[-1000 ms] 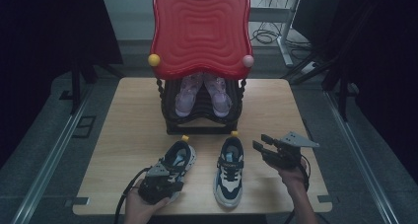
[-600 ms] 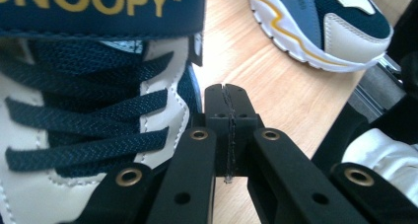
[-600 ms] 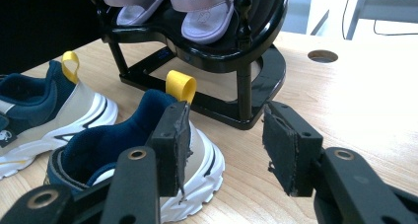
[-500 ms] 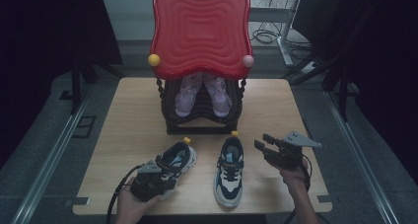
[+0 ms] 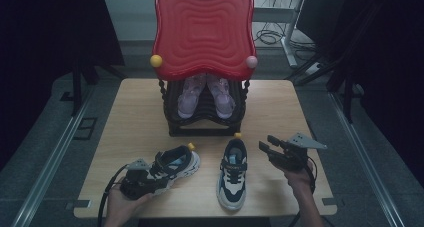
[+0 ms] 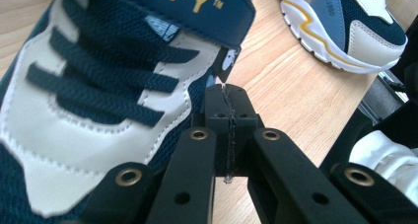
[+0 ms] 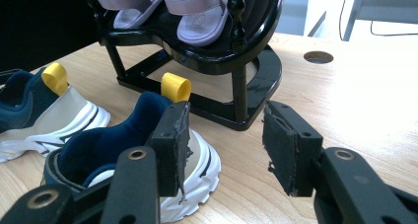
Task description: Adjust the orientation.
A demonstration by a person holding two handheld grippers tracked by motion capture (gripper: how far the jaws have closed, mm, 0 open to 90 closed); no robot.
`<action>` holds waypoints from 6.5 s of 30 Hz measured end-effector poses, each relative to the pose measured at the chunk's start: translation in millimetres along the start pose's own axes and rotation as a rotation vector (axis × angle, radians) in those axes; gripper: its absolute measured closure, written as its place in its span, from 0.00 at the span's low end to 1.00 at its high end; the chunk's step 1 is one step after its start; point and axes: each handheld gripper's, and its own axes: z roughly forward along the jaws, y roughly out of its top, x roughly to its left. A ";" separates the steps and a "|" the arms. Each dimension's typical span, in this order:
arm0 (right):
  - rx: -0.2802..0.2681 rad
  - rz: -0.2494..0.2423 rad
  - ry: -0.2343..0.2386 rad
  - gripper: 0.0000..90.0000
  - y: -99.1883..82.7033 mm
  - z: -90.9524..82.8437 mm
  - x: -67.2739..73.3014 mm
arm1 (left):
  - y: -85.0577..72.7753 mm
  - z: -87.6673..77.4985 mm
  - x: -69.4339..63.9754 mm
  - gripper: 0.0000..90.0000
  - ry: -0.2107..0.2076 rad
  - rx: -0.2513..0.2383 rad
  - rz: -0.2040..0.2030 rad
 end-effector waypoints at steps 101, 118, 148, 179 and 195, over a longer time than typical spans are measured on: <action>-0.014 -0.029 0.125 0.60 17.9 4.0 34.1 | 20.7 -33.0 49.1 0.76 0.105 -0.161 -0.072; 0.067 -0.099 0.207 0.81 27.3 33.1 77.2 | 19.9 -42.3 42.5 0.50 0.126 -0.201 -0.082; 0.225 -0.159 0.310 1.00 39.3 119.2 163.4 | 18.1 -47.0 44.4 0.47 0.128 -0.209 -0.068; 0.289 -0.187 0.310 1.00 31.5 146.8 173.2 | 14.3 -49.8 51.1 0.47 0.147 -0.209 -0.079; 0.295 -0.232 0.394 1.00 22.6 133.1 195.9 | 10.2 -60.5 57.5 0.47 0.170 -0.265 -0.114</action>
